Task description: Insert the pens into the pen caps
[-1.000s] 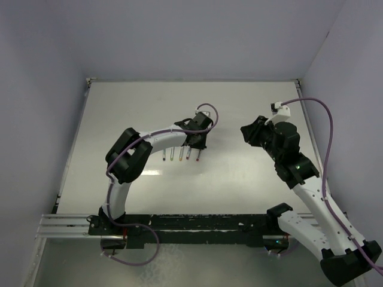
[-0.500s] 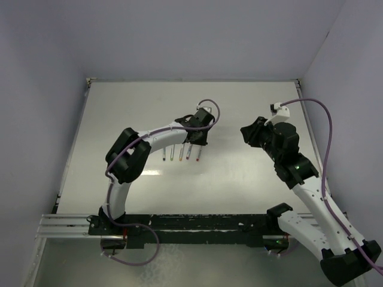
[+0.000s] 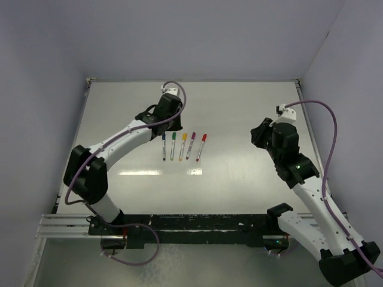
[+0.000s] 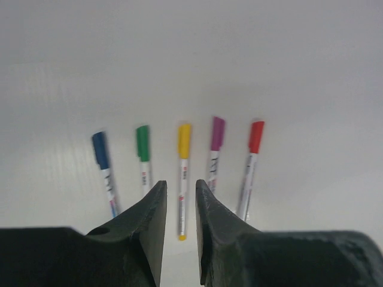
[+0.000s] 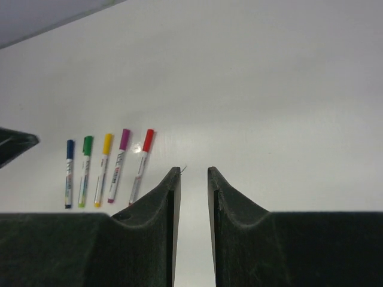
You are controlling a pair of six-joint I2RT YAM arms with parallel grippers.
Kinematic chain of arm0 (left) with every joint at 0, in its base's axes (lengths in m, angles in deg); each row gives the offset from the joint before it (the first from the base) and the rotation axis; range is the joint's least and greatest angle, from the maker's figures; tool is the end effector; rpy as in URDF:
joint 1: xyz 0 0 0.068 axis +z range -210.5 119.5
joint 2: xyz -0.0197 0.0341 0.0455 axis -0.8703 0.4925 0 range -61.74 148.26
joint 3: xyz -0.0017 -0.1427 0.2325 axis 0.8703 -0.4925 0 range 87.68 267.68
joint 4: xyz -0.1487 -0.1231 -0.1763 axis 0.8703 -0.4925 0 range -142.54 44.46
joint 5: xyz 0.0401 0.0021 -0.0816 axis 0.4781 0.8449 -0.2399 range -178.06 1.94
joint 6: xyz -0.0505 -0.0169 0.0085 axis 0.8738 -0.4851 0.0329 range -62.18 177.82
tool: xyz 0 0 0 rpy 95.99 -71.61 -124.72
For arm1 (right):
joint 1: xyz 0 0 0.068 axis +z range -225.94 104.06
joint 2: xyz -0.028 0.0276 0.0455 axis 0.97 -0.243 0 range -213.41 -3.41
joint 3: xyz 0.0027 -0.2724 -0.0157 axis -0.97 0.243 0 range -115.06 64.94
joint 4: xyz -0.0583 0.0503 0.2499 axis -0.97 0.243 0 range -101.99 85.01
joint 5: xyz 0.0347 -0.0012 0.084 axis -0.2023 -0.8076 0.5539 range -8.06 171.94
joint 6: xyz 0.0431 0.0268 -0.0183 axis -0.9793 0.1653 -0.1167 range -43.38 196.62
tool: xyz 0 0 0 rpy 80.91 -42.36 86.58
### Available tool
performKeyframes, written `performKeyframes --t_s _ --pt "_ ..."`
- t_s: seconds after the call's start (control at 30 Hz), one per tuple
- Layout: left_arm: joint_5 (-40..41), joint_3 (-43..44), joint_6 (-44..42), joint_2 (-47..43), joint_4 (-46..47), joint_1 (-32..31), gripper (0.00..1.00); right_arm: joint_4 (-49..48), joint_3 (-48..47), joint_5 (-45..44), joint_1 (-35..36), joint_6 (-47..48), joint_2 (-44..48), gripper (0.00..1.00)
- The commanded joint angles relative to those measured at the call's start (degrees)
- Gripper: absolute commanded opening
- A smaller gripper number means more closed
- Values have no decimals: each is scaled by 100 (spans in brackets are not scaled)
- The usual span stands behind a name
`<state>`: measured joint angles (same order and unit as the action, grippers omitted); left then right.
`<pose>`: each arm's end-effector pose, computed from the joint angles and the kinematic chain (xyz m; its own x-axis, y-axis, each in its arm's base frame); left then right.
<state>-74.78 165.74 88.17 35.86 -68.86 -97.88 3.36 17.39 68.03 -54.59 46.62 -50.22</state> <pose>0.3113 -0.2276 0.2759 -0.6974 -0.0861 -0.7115 0.1214 0.9642 -0.2357 0.1788 0.0605 0.3418 -0.2718 0.4149 -0.8683 -0.0008 0.9022 0.4313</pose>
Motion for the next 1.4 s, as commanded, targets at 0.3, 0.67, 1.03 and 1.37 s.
performKeyframes --t_s 0.3,0.67,1.03,1.37 --pt "-11 -1655 -33 -2335 -37 2029 29 35 -423 469 -2231 -361 -373 27" --pt "447 -2190 94 -3596 -921 2504 36 232 -147 -36 -2903 -1087 102 30" --pt "241 -2428 101 -4141 -870 2493 44 255 -81 74 -2908 -1009 230 31" --pt "502 -2421 160 -4317 -1000 2491 47 242 -45 156 -2908 -1026 247 33"
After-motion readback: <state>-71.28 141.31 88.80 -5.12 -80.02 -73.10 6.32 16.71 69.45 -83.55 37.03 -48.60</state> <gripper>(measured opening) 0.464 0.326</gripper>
